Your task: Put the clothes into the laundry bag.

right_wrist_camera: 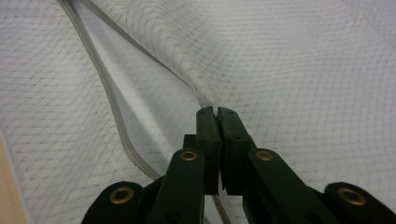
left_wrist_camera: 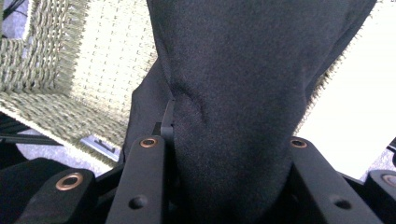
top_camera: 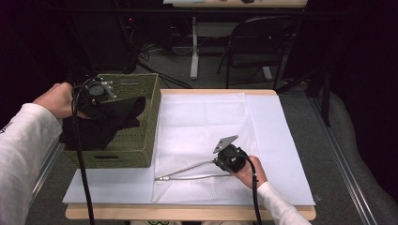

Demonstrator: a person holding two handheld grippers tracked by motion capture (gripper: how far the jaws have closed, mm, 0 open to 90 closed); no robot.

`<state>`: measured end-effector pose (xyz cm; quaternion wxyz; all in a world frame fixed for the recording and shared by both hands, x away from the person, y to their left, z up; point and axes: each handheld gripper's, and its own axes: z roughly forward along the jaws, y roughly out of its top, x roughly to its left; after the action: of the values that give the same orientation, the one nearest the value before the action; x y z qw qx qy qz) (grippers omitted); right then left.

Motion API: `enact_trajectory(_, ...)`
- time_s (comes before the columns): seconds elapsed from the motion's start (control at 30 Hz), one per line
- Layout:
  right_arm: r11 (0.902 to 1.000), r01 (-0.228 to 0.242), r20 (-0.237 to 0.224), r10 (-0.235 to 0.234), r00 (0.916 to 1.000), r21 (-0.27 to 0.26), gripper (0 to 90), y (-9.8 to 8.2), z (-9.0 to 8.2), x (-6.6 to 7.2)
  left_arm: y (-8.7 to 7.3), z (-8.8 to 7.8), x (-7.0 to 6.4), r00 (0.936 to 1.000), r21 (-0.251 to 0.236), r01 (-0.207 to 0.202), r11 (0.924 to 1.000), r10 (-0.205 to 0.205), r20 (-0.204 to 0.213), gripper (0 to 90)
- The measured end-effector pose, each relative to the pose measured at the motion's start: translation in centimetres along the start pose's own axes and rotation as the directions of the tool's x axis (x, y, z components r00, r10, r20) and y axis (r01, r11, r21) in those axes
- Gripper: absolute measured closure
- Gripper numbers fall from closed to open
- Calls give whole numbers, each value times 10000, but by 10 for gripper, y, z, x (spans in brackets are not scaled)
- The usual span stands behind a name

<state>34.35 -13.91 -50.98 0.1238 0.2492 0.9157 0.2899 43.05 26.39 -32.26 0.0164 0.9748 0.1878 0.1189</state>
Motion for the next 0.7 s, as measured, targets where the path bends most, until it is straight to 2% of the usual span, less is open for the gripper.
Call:
enact_trajectory(0.2,10000,10,0,-10,10000,-7,881,0,0,0,2,-14,-3,10000,-27,-11,10000,12,32,667)
enact_trajectory(0.27,10000,-18,14,18,10000,-23,882,0,0,1,3,-17,-5,9999,-110,109,9999,-108,31,667)
enact_trajectory(0.37,10000,-24,18,24,10000,-25,882,0,0,1,5,-22,-10,9997,-84,111,9999,-109,209,666)
enact_trajectory(0.4,10000,-25,20,25,10000,-31,882,0,0,1,6,-23,-12,9992,-101,272,9996,-269,305,665)
enact_trajectory(0.43,9998,-220,34,220,9998,29,882,0,-1,2,6,-23,-13,9988,-106,280,9996,-275,405,665)
enact_trajectory(0.5,9999,-150,26,149,9999,24,882,0,0,2,8,-25,-17,9975,-43,355,9994,-352,611,664)
enact_trajectory(0.7,9998,-199,33,199,9998,65,882,0,0,2,12,-33,-31,9945,-348,687,9970,-657,812,664)
